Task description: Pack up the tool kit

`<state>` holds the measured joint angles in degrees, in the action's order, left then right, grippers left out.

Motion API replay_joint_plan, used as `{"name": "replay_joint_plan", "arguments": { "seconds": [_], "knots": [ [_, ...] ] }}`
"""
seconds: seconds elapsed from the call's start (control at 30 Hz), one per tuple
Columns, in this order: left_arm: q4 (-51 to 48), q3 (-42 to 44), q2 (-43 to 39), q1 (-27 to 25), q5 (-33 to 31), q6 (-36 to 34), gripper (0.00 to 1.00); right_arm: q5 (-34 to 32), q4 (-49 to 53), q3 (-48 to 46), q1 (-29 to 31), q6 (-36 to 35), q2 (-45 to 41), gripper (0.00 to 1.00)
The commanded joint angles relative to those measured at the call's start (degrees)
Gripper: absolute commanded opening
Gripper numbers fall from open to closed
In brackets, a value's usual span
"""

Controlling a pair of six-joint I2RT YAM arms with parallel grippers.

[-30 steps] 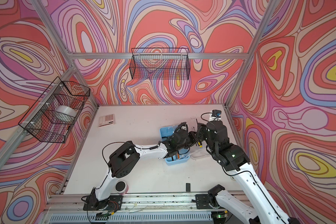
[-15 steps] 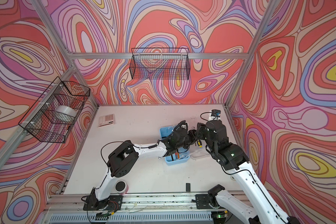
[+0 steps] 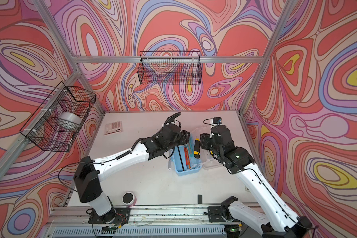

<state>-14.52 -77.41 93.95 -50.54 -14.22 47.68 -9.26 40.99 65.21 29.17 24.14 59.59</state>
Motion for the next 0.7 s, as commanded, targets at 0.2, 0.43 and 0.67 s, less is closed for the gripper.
{"name": "replay_joint_plan", "arguments": {
  "seconds": [0.2, 0.43, 0.67],
  "knots": [
    [-18.2, 13.3, -8.5, 0.4, -9.0, -2.7, 0.68, -5.6, 4.0, -0.8, 7.6, 3.8, 6.1, 0.52],
    [-14.5, 17.2, -7.6, 0.4, -5.6, -2.2, 0.68, -3.2, 3.1, -1.8, 7.4, 2.1, 9.9, 0.53],
    [-8.9, 19.4, -4.7, 0.4, -1.2, -1.1, 0.67, -1.3, 2.5, -3.4, 6.1, 1.9, 11.4, 0.5]
  ]
}}
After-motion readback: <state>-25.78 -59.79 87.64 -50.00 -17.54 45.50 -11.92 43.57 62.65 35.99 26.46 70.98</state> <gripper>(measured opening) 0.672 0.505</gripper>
